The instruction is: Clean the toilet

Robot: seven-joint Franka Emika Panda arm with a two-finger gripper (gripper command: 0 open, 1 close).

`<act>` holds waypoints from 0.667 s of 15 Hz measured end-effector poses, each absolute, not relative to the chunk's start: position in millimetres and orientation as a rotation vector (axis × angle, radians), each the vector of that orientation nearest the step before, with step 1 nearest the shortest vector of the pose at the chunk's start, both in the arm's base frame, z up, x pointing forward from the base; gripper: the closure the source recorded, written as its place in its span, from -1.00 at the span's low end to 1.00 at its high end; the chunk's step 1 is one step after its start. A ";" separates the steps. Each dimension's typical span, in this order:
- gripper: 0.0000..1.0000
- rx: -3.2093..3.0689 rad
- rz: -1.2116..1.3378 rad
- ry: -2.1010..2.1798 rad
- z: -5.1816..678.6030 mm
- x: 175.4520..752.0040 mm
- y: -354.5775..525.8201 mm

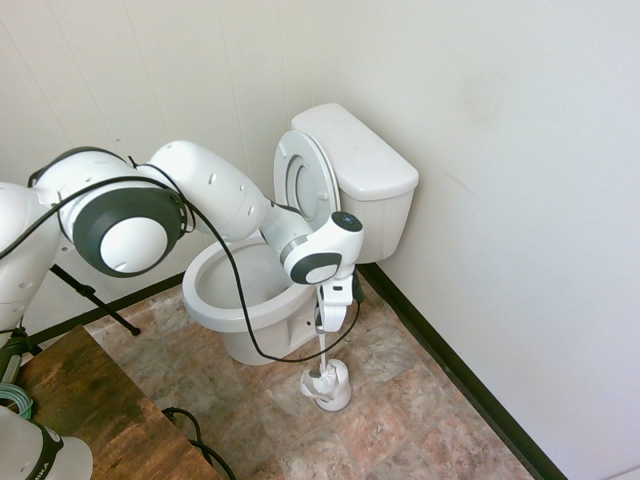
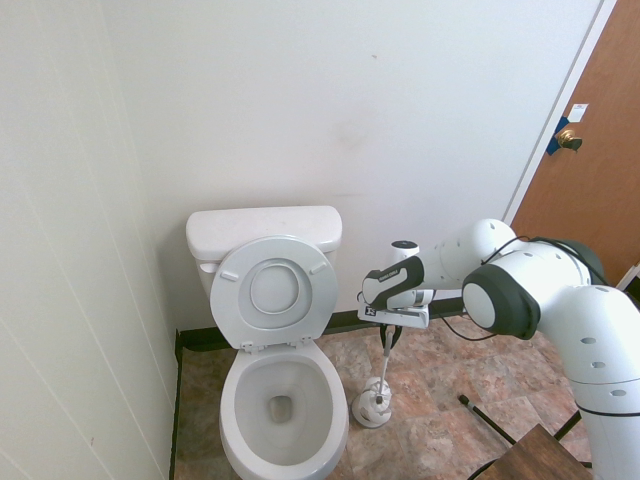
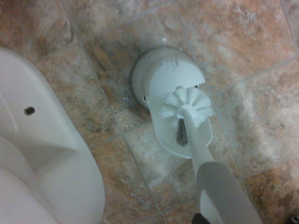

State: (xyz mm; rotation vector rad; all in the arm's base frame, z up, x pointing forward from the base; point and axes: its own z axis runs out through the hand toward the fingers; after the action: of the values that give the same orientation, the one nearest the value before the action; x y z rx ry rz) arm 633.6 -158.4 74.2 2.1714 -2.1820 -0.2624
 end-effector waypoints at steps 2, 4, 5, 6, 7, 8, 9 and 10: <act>1.00 2.158 -0.288 -2.192 56.5 645.3 -169.9; 1.00 2.142 -0.323 -2.199 35.1 655.8 -180.3; 1.00 2.137 -0.335 -2.199 24.5 660.7 -185.3; 1.00 2.134 -0.346 -2.199 15.8 665.5 -189.2; 1.00 2.132 -0.355 -2.199 9.4 670.8 -192.1; 1.00 2.129 -0.361 -2.200 4.5 676.2 -194.1; 1.00 2.121 -0.373 -2.202 -0.4 680.6 -195.9; 1.00 2.110 -0.386 -2.205 -4.1 684.6 -197.8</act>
State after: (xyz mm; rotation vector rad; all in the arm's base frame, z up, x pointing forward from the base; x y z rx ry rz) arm 684.6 -197.8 -4.1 2.1095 -2.2049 -0.3864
